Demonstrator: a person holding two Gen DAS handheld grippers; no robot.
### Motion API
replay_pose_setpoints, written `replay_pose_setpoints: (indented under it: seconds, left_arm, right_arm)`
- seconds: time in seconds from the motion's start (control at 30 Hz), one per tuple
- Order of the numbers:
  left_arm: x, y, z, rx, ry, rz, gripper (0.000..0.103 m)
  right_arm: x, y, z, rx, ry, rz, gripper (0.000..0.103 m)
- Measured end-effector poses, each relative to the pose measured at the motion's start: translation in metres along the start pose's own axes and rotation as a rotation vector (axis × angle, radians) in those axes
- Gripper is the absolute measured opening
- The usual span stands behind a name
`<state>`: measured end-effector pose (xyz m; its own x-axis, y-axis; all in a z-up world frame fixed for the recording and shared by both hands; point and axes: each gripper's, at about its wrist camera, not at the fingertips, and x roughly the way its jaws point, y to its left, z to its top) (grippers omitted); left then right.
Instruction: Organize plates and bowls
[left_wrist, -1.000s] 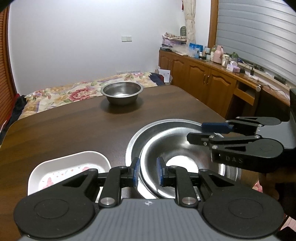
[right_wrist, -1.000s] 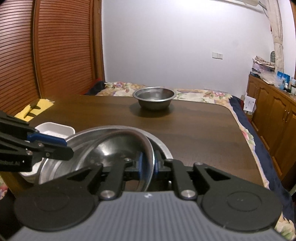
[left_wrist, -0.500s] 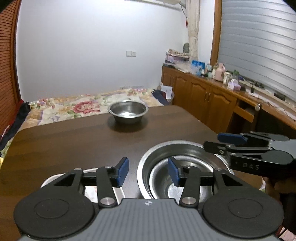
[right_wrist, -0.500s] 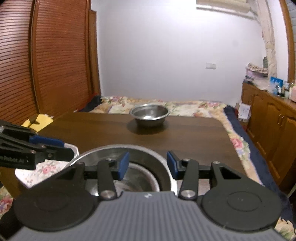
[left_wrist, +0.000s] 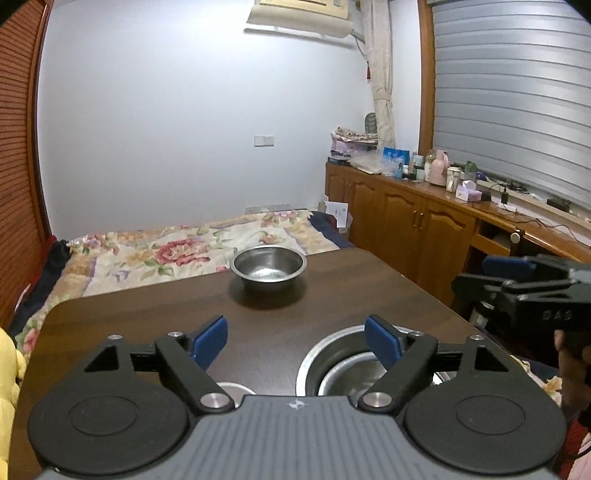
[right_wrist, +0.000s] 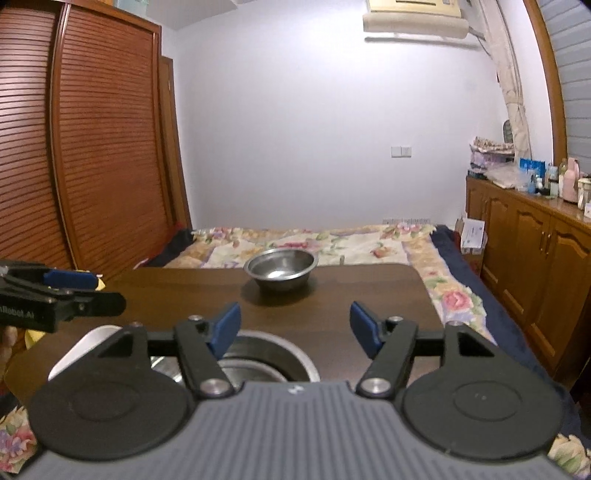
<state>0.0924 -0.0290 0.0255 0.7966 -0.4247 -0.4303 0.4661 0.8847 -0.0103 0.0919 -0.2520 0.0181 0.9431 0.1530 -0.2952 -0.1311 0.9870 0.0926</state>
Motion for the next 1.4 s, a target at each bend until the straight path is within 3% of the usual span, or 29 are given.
replay_pose_setpoints:
  seconds: [0.07,0.37,0.53,0.73,0.97,1.17,1.4]
  left_arm:
    - [0.007,0.005,0.004,-0.002,0.003,0.006,0.085]
    - [0.061,0.034,0.033,-0.042,0.027,0.039,0.085]
    - [0.093,0.050,0.048,-0.063,0.037,0.071,0.084]
    - [0.131,0.066,0.065,-0.077,0.072,0.086,0.082]
    - [0.176,0.076,0.074,-0.089,0.110,0.094,0.079]
    - [0.216,0.080,0.072,-0.093,0.164,0.073,0.070]
    - [0.248,0.084,0.064,-0.115,0.218,0.051,0.056]
  right_arm:
    - [0.001,-0.001,0.004,-0.018,-0.024,0.006,0.080]
    - [0.032,-0.016,0.036,-0.116,-0.045,0.008,0.080]
    - [0.054,-0.033,0.059,-0.051,-0.017,0.087,0.080]
    - [0.099,-0.036,0.078,-0.095,0.017,0.122,0.080]
    - [0.162,-0.040,0.074,-0.072,0.097,0.182,0.080]
    - [0.218,-0.041,0.058,-0.092,0.201,0.194,0.077]
    - [0.260,-0.049,0.041,-0.049,0.307,0.194,0.059]
